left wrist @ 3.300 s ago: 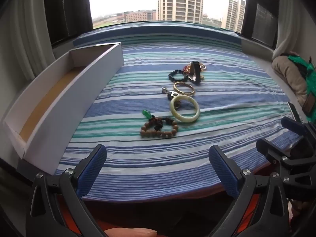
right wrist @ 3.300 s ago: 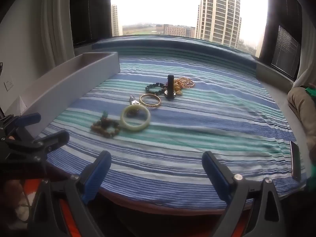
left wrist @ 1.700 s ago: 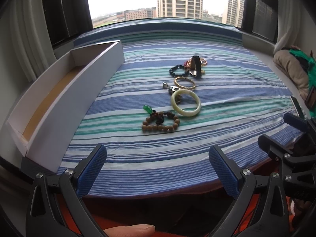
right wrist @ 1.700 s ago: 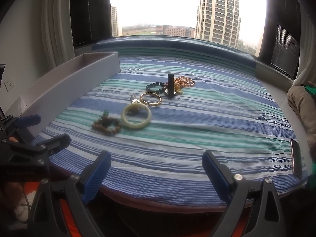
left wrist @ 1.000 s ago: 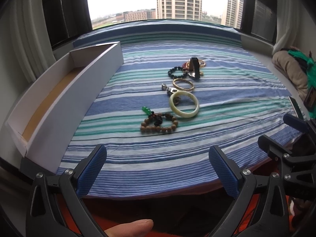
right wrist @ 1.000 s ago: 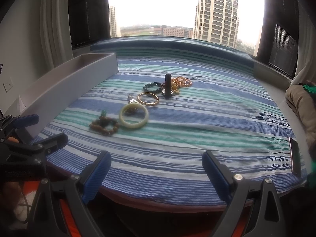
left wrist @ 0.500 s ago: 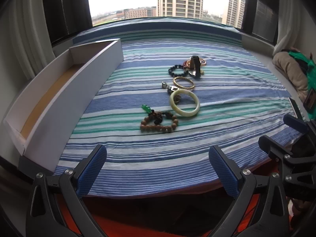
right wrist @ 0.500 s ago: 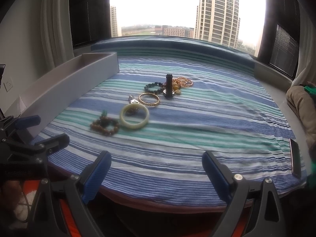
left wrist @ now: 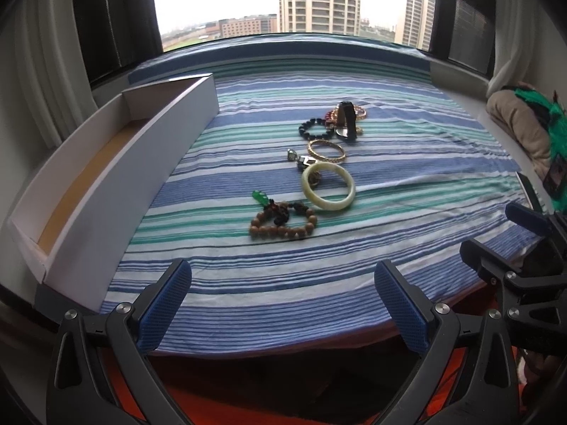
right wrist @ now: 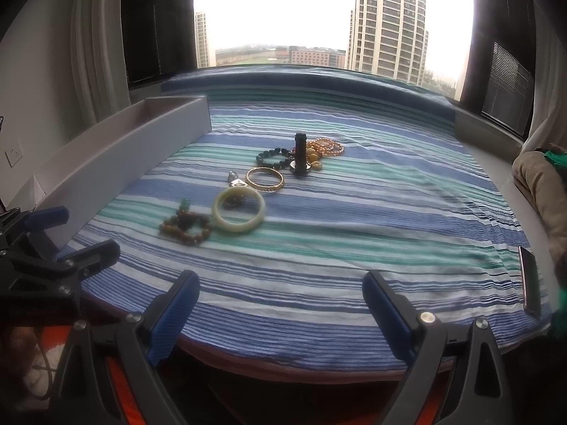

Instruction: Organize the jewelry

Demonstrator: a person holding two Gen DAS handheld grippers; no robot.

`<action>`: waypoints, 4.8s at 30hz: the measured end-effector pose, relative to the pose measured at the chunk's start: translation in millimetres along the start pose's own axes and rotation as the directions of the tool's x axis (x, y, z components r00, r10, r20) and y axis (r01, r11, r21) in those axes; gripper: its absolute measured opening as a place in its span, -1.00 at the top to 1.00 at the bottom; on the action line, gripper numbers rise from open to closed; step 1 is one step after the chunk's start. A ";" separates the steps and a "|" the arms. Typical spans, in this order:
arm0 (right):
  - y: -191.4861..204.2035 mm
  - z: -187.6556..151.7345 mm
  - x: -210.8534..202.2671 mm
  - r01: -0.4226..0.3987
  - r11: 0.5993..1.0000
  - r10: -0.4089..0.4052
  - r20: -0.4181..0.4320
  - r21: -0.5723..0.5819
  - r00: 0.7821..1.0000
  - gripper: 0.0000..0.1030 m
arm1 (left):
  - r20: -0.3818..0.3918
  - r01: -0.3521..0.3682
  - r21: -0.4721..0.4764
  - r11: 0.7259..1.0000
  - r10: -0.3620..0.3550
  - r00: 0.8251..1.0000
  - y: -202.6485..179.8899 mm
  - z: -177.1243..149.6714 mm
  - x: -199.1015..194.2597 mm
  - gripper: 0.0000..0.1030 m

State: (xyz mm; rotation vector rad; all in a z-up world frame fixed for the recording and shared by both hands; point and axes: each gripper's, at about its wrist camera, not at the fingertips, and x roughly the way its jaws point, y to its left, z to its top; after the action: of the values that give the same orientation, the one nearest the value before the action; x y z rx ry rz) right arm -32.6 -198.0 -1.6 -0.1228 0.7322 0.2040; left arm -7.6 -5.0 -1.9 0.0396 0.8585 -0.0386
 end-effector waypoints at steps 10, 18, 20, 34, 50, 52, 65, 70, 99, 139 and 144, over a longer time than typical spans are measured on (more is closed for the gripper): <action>0.7 -3.4 -0.3 0.000 1.000 0.000 0.001 0.000 1.000 -0.85 | 0.042 0.039 0.020 0.999 -0.040 0.998 -4.5 0.0 -10.0 -0.99; 0.1 -3.9 0.3 0.001 1.000 -0.001 0.000 0.004 1.000 -0.85 | 0.072 0.049 0.014 0.999 -0.050 0.996 -3.4 0.8 -16.2 -0.99; 0.4 -3.8 0.3 0.001 1.000 -0.001 0.001 0.003 1.000 -0.85 | 0.069 0.035 0.021 0.999 -0.037 0.997 -4.5 0.5 -15.8 -0.99; 0.7 -4.3 -0.6 -0.003 1.000 0.003 0.004 -0.001 1.000 -0.85 | 0.035 0.012 0.032 0.999 -0.013 0.999 -6.6 -0.5 -8.6 -0.99; 1.1 -4.2 0.0 -0.003 1.000 0.003 0.005 -0.005 1.000 -0.85 | 0.058 0.027 0.011 1.000 -0.028 0.998 -2.4 -0.2 -13.1 -0.99; 1.2 -4.0 -0.3 -0.002 1.000 0.002 0.007 -0.004 1.000 -0.85 | 0.057 0.022 0.011 1.000 -0.022 0.998 -2.2 0.0 -12.7 -0.99; -1.3 -3.9 -0.2 -0.004 1.000 0.004 0.012 0.010 1.000 -0.85 | 0.051 -0.002 -0.021 1.000 0.003 0.999 7.2 0.6 -10.2 -0.99; -1.8 -4.3 2.1 -0.010 1.000 0.010 0.005 0.013 1.000 -0.85 | 0.037 0.005 -0.051 0.999 -0.003 0.999 18.3 1.5 -5.1 -0.99; -30.7 -14.4 24.3 -0.050 0.994 0.055 -0.042 0.094 0.998 -0.85 | -0.291 0.105 -0.128 0.986 -0.138 0.947 9.3 51.3 165.2 0.29; 87.7 48.1 194.7 -0.394 0.915 0.329 -0.405 -0.088 0.853 0.16 | -0.091 0.098 -0.352 0.931 -0.138 0.986 126.0 26.6 70.9 0.83; 103.9 60.2 212.0 -0.347 0.916 0.259 -0.367 -0.199 0.894 0.23 | -0.104 0.099 -0.355 0.930 -0.145 0.984 128.3 23.7 74.8 0.83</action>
State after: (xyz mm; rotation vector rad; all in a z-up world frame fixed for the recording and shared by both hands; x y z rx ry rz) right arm 136.7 -55.9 -104.2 -0.2979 1.0628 0.5945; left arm 65.5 120.6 -40.6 -0.3492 0.9862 -0.0001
